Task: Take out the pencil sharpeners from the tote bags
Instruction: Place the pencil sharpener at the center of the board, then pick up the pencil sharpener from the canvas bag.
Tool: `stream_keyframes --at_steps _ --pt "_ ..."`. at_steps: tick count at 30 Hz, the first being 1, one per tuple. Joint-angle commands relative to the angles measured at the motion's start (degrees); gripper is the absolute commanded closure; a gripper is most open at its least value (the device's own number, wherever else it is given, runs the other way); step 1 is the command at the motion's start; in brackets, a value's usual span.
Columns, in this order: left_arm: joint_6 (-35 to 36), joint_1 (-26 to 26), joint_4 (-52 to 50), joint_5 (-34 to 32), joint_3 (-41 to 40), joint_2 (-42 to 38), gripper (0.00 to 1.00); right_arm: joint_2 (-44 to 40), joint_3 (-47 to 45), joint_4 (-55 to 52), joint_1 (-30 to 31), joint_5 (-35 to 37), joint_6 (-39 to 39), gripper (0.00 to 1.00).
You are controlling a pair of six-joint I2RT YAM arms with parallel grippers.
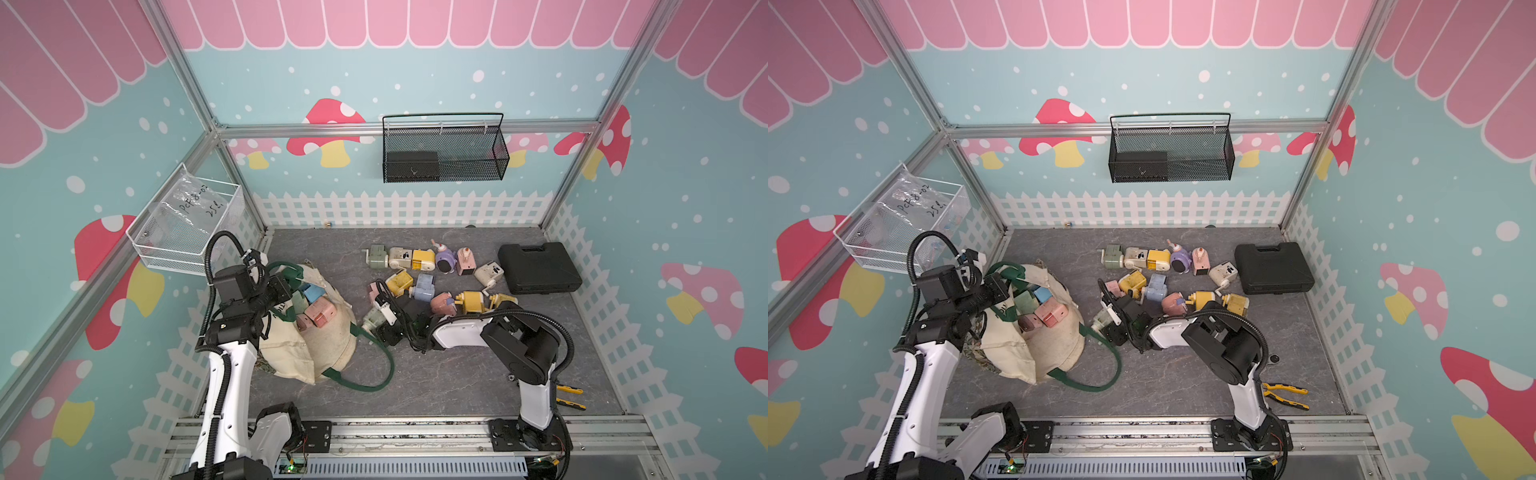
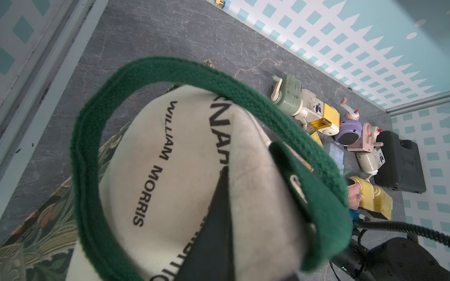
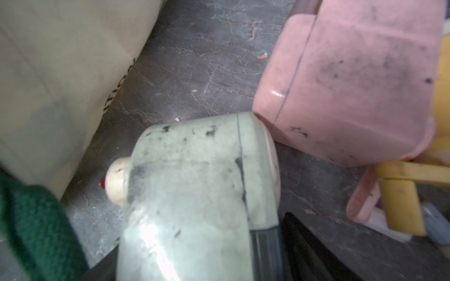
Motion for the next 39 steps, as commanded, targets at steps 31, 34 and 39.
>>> stream_keyframes --at_steps 31,34,39 --pt "6.4 -3.3 -0.4 -0.6 -2.4 -5.9 1.00 -9.1 8.3 -3.0 19.4 -2.8 -10.0 0.24" --pt "6.9 -3.7 -1.5 -3.0 -2.9 -7.5 1.00 -3.6 14.5 -5.9 19.7 3.7 -8.6 0.19" --pt "7.2 -5.1 -1.8 -4.8 -3.3 -8.8 1.00 4.8 22.3 -8.7 19.5 11.2 -9.8 0.13"
